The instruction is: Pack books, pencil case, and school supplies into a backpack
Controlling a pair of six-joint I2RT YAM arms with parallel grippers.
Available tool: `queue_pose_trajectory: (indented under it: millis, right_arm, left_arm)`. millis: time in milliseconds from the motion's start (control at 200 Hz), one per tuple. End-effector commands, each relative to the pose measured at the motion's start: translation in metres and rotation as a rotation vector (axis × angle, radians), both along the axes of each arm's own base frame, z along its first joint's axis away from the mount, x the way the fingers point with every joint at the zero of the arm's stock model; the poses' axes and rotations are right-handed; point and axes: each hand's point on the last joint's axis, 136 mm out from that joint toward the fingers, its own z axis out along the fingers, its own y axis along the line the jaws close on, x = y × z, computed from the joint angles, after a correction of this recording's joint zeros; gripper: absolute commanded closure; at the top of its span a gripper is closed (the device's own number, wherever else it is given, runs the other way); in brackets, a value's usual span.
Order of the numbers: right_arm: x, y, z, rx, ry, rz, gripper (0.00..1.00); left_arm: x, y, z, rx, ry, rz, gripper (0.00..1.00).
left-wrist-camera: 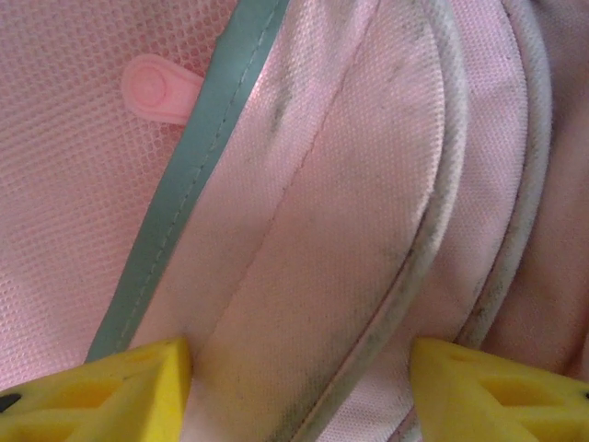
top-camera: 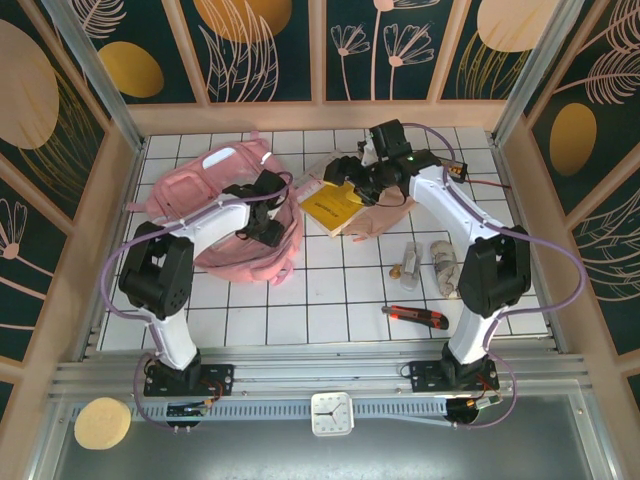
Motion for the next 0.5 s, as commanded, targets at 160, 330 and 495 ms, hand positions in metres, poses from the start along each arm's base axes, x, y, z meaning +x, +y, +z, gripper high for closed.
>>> queue_pose_trajectory:
  millis: [160, 330, 495]
  right_arm:
    - [0.005, 0.003, 0.009, 0.045, -0.020, 0.035, 0.21]
    - [0.004, 0.002, 0.008, 0.045, -0.022, 0.042, 0.21]
    - [0.005, 0.006, 0.013, 0.062, -0.056, 0.081, 0.21]
  left_arm:
    - [0.018, 0.011, -0.008, 0.111, -0.020, 0.031, 0.50]
    - [0.020, 0.006, -0.006, 0.099, -0.007, 0.020, 1.00]
    - [0.026, -0.002, 0.031, 0.052, -0.045, 0.013, 1.00]
